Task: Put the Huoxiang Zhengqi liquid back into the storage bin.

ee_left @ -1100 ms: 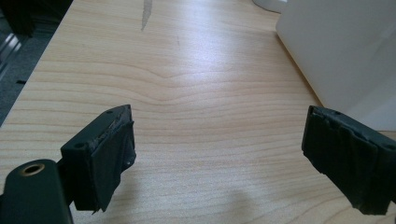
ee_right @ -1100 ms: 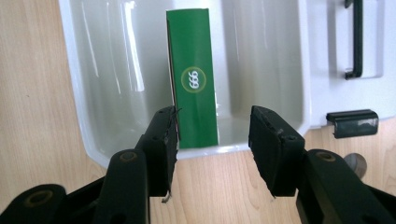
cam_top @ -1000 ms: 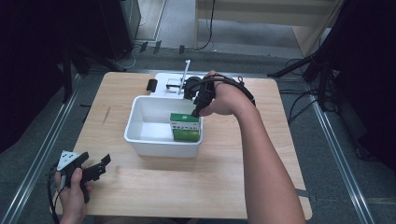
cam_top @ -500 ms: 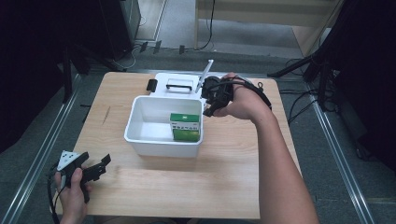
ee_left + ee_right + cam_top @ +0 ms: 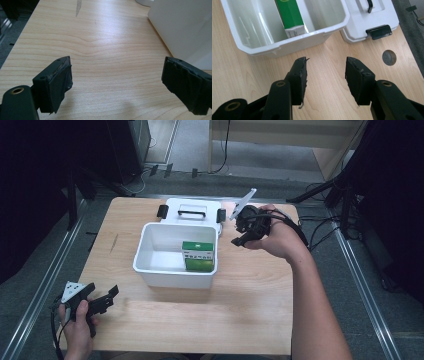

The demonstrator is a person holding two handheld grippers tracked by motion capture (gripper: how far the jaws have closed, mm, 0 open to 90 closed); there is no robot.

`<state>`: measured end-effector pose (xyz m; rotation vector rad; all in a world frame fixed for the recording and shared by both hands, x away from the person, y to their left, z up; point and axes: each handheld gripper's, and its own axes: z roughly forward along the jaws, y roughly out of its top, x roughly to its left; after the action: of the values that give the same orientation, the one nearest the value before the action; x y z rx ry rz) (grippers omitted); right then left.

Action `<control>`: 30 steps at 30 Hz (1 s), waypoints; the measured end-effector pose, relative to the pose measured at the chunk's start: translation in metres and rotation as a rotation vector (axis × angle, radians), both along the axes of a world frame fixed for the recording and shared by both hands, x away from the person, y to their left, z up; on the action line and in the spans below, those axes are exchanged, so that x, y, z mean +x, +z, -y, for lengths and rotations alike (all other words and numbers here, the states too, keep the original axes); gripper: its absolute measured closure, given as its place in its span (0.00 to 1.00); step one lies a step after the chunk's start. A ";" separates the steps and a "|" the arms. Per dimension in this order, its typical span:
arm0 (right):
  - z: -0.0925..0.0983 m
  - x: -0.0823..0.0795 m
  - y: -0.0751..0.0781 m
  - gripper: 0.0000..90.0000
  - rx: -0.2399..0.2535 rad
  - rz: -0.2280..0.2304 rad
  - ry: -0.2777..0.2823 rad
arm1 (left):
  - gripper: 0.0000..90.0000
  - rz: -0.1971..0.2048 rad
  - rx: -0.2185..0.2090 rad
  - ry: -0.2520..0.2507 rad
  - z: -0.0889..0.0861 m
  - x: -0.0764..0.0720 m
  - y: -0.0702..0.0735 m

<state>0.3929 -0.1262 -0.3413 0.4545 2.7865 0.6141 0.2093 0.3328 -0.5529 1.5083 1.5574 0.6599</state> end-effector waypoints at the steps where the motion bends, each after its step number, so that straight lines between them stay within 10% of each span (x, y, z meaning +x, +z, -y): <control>1: 0.006 -0.001 -0.003 0.60 0.007 0.007 -0.027 | 0.11 0.000 0.001 0.000 0.000 0.000 0.000; 19: 0.061 -0.018 -0.039 0.56 0.171 0.027 -0.208 | 0.12 0.001 0.003 0.000 0.000 0.000 0.000; 30: 0.091 -0.036 -0.062 0.55 0.279 0.113 -0.283 | 0.12 0.001 0.006 -0.001 0.001 -0.001 0.000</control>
<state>0.3567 -0.2172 -0.4034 0.8252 2.4750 0.9303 0.2088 0.3321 -0.5528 1.5127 1.5550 0.6652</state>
